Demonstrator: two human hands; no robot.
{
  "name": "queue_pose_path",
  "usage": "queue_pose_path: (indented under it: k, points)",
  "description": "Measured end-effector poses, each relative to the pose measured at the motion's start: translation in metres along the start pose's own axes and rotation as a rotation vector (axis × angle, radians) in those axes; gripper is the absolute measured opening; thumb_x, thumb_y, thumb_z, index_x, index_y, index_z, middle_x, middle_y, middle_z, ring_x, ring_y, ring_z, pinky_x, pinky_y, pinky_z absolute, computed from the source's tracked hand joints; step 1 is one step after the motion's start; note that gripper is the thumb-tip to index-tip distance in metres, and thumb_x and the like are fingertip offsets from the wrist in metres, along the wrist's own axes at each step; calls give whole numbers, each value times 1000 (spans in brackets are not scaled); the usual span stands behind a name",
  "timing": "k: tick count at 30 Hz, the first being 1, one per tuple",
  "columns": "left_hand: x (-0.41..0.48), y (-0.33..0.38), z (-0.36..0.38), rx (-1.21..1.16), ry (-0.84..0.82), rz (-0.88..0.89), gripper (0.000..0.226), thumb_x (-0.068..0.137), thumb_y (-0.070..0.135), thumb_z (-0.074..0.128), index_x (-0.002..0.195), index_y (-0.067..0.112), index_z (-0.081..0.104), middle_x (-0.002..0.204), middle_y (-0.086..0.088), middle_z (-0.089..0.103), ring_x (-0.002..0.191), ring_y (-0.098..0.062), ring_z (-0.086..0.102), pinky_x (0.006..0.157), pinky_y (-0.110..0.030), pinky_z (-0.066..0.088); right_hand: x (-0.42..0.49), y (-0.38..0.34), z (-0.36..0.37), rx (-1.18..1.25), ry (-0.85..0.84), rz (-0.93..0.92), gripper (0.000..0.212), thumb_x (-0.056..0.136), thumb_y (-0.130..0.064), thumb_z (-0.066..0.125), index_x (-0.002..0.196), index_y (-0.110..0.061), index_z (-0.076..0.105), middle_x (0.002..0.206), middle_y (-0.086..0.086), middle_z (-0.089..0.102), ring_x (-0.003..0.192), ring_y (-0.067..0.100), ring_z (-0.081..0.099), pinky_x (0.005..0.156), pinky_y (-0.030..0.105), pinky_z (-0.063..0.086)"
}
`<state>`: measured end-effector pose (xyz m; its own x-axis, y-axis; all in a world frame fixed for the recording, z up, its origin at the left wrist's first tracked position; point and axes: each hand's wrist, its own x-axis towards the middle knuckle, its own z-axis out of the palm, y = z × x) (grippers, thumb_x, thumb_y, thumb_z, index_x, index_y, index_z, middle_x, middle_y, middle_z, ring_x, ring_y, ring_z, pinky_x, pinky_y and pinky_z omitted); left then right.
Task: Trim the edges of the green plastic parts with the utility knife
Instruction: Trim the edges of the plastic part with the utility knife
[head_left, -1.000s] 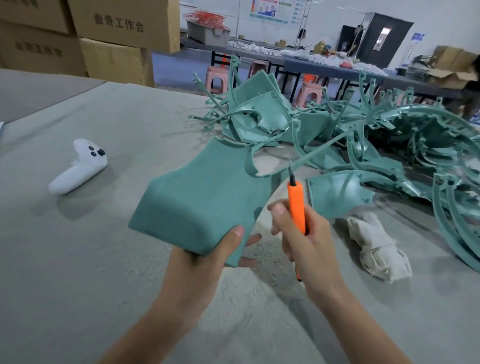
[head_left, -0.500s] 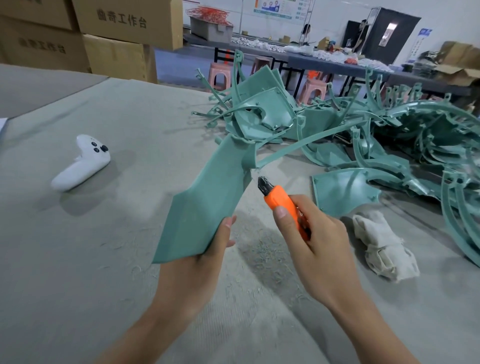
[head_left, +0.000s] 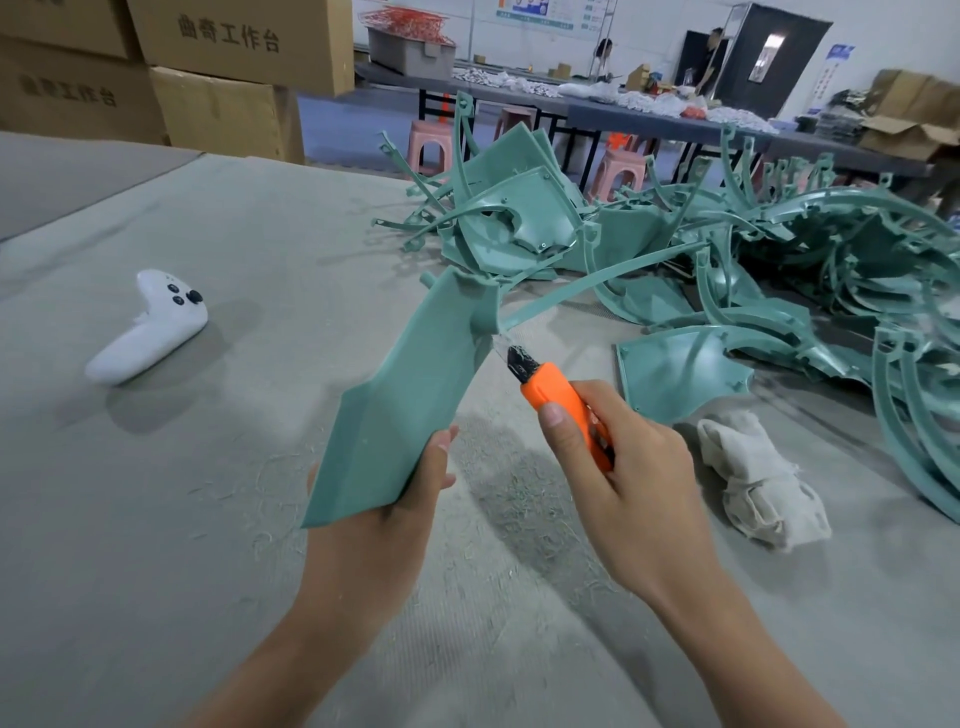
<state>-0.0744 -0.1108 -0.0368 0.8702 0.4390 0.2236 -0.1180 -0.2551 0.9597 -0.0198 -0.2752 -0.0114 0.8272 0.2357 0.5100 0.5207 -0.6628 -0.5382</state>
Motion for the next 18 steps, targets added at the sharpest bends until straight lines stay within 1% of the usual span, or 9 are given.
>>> queue_pose_path:
  k: [1, 2, 5, 7, 9, 11, 12, 15, 18]
  points:
    - [3, 2, 1, 17, 25, 4, 19, 81, 48, 54, 82, 43, 72, 83, 21, 73, 78, -1, 70, 78, -2, 37, 0, 0, 0, -4, 0, -1, 32, 98, -55, 39, 91, -29, 57, 56, -6, 44, 56, 16, 47, 50, 34, 35]
    - [4, -2, 1, 22, 35, 24, 17, 81, 44, 54, 80, 41, 71, 78, 22, 72, 73, 1, 69, 76, 1, 35, 0, 0, 0, -6, 0, 0, 32, 98, -55, 40, 90, -29, 57, 56, -6, 43, 56, 16, 47, 50, 35, 36]
    - [4, -1, 2, 77, 54, 65, 16, 85, 38, 56, 83, 34, 71, 76, 27, 70, 69, 9, 66, 73, 4, 31, 0, 2, -1, -18, 10, 6, 32, 97, -56, 41, 87, -29, 56, 55, -7, 42, 55, 15, 47, 50, 37, 37]
    - [5, -1, 3, 45, 64, 51, 15, 93, 26, 63, 81, 30, 71, 73, 25, 70, 68, 11, 65, 69, 5, 32, 0, 4, 1, -51, 24, 11, 33, 97, -57, 41, 85, -30, 56, 54, -7, 41, 54, 14, 47, 50, 36, 38]
    - [4, -1, 5, 29, 50, 32, 16, 91, 17, 62, 82, 26, 71, 71, 22, 70, 67, 12, 65, 68, 4, 35, 1, 7, 3, -81, 29, 16, 35, 98, -60, 39, 86, -31, 57, 53, -7, 42, 52, 12, 47, 48, 32, 37]
    - [2, -3, 5, 29, 44, 40, 14, 91, 14, 62, 84, 21, 72, 72, 22, 71, 67, 12, 65, 68, 4, 35, 5, 15, -1, -62, 49, 55, 40, 99, -62, 35, 90, -31, 58, 53, -7, 44, 46, 8, 44, 45, 25, 34]
    - [0, -5, 4, 28, 54, 41, 13, 90, 13, 62, 85, 19, 72, 73, 21, 71, 66, 13, 64, 67, 4, 35, 9, 21, -6, -37, 89, 88, 43, 97, -63, 35, 93, -28, 60, 53, -7, 45, 44, 7, 40, 46, 24, 33]
    - [2, -8, 4, -70, 75, -18, 7, 90, 12, 62, 94, 16, 67, 79, 16, 73, 61, 1, 69, 62, -1, 43, 16, 33, -21, 79, 262, 112, 40, 99, -60, 41, 92, -26, 61, 55, -4, 40, 48, 7, 35, 48, 20, 25]
    - [5, -8, 3, -129, 62, -55, 10, 89, 13, 63, 98, 17, 65, 81, 16, 74, 63, -10, 72, 60, -15, 54, 14, 29, -17, 122, 221, 60, 33, 98, -57, 43, 85, -29, 56, 61, 3, 44, 50, 8, 35, 48, 20, 26]
